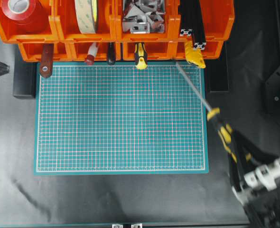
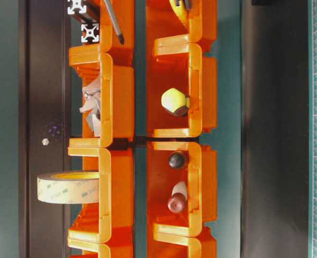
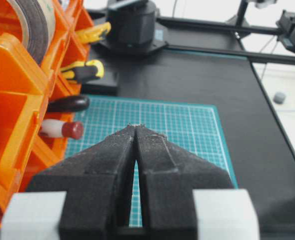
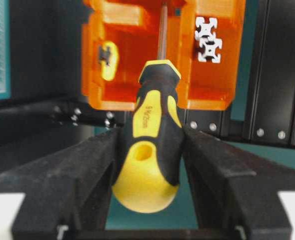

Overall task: Pick screwdriver from container rack with right arm.
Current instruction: 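Pull the screwdriver out of the rack toward the front right, then swing the held screwdriver left and lower it onto the mat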

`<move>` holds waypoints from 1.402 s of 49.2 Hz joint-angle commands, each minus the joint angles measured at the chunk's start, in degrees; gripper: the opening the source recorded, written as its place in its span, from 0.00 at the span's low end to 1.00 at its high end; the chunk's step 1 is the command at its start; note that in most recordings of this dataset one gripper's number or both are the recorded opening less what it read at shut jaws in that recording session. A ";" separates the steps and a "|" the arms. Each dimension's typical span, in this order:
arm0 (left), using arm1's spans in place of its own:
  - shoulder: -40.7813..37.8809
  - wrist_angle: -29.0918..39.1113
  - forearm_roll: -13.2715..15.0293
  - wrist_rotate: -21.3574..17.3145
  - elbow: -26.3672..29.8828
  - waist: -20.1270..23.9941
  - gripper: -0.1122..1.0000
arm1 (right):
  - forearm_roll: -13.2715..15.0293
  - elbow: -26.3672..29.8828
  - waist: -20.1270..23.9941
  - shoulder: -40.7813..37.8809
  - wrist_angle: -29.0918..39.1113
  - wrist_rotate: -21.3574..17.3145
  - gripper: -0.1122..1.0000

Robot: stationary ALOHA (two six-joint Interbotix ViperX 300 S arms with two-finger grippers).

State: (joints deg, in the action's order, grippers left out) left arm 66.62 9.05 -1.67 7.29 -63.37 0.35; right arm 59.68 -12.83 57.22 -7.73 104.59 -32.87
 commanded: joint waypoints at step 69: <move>0.88 0.97 -0.18 2.99 2.46 1.58 0.10 | -1.32 -5.54 -23.82 -7.29 -48.78 -4.22 0.45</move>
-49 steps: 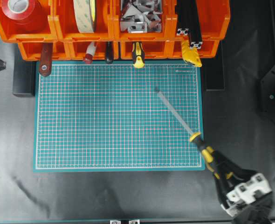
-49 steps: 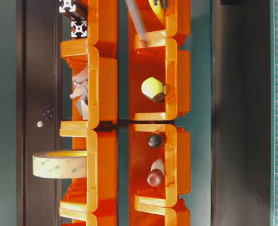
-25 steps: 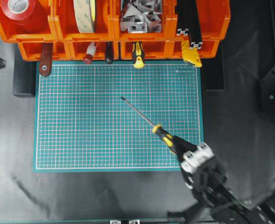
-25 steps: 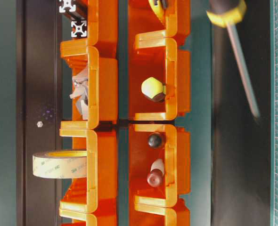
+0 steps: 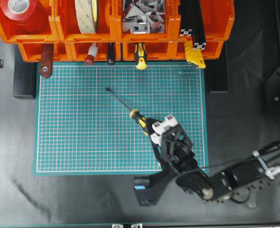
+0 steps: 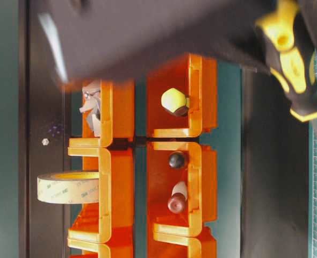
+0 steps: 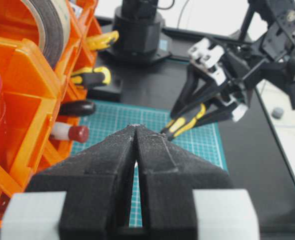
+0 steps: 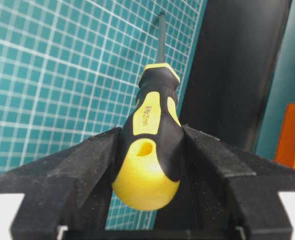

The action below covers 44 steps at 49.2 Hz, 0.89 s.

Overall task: Pick screwdriver from container rack with right arm.
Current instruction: 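Swing the held screwdriver left and lower it onto the mat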

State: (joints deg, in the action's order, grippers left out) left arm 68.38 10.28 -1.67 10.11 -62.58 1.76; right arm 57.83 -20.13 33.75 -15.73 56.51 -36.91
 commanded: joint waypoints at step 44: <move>-0.79 -0.09 -0.18 0.18 1.58 0.18 0.10 | -9.49 -0.35 -1.49 0.00 -17.75 -0.44 0.59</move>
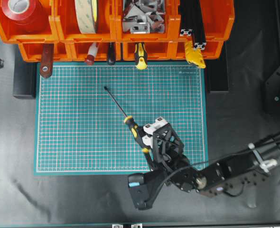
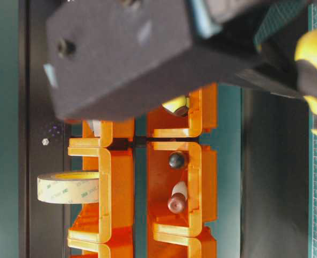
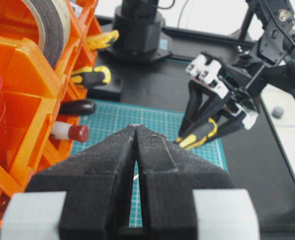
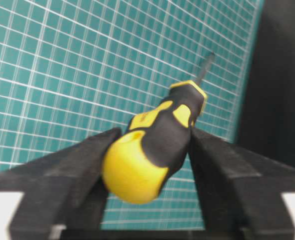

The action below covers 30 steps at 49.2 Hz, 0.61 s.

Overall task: Pick screwdriver from container rack with right arm.
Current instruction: 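Swing the held screwdriver left and lower it onto the mat, then open the right gripper and withdraw it to the right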

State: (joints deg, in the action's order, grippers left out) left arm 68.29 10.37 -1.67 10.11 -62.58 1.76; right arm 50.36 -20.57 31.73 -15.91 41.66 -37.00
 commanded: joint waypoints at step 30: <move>-0.35 0.53 -0.18 0.26 1.76 0.18 0.10 | -3.69 1.85 -0.18 4.92 -3.96 -5.19 0.85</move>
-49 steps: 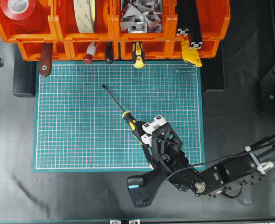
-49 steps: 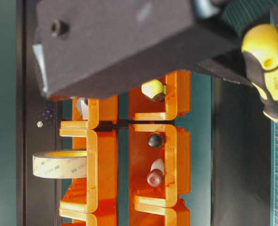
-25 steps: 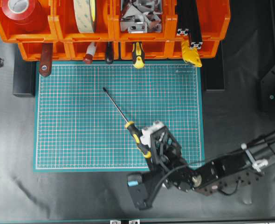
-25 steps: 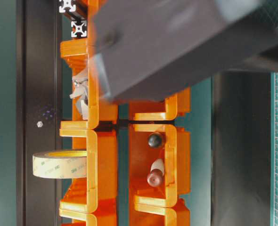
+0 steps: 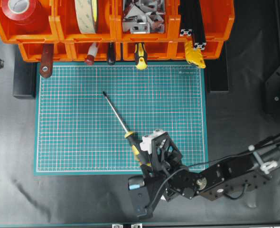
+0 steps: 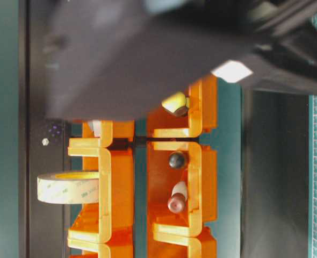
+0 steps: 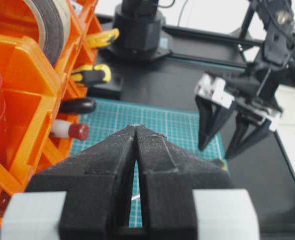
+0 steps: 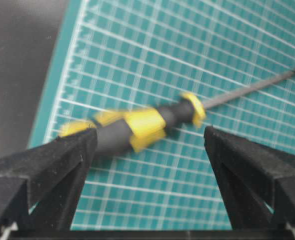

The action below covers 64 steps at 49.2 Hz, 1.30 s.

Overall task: Pick screwdriver from container rack with right arm.
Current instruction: 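Open the right gripper and withdraw it to the right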

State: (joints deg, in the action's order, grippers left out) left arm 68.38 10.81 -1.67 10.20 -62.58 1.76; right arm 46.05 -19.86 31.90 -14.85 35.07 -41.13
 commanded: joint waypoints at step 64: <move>-0.88 1.32 -0.18 0.00 1.41 0.00 0.10 | 6.15 -35.33 -4.13 63.19 -3.16 -22.85 0.85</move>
State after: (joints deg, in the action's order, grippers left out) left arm 68.38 12.39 -1.76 10.11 -62.58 1.76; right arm 52.03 -54.49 27.86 46.23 32.43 -63.81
